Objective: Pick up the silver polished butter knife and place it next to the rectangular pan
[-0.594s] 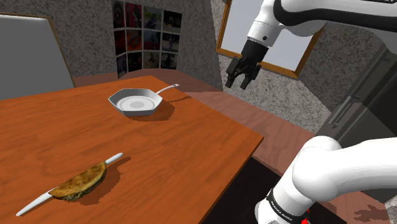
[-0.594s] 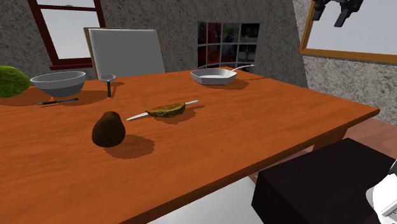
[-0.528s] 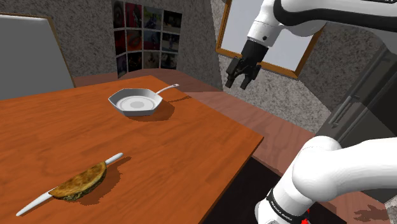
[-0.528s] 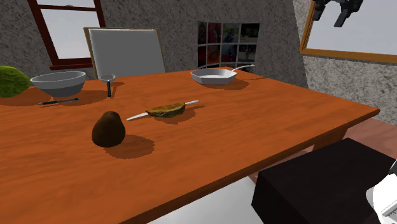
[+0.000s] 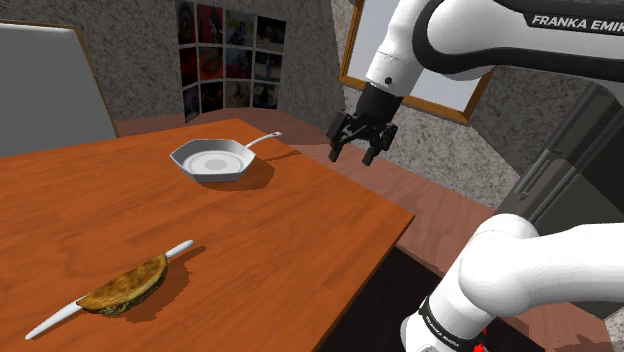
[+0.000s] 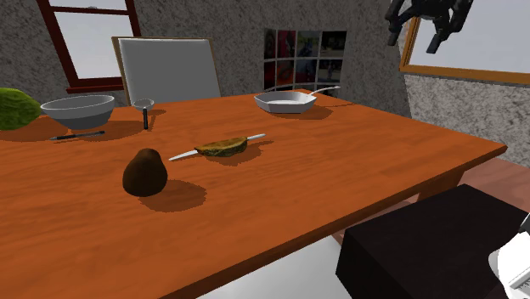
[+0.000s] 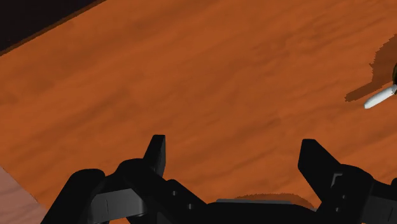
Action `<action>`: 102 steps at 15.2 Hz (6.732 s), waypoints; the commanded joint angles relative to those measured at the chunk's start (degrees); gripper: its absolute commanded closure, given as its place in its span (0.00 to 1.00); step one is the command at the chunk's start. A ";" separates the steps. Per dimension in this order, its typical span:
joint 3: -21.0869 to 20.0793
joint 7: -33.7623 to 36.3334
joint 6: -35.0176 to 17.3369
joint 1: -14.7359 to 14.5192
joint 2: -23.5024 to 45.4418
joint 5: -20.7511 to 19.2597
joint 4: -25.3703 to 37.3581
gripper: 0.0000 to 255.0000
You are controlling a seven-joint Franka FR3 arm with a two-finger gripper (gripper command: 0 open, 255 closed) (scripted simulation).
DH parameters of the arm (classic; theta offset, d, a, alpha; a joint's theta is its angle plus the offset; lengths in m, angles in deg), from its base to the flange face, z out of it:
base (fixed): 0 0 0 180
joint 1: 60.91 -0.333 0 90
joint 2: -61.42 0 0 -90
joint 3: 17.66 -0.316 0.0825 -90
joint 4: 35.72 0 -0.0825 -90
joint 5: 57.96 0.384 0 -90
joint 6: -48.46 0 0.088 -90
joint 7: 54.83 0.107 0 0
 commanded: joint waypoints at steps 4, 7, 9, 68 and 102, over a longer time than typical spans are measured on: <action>-9.53 14.55 -5.22 0.61 2.25 4.80 -1.44 0.00; -15.57 23.23 -8.48 1.50 5.24 7.14 -0.74 0.00; -19.66 29.09 -10.73 2.47 7.92 8.21 0.35 0.00; -46.54 114.39 -15.01 6.46 74.09 -40.71 41.52 1.00; -41.77 69.98 -14.64 33.07 36.09 -4.92 22.19 1.00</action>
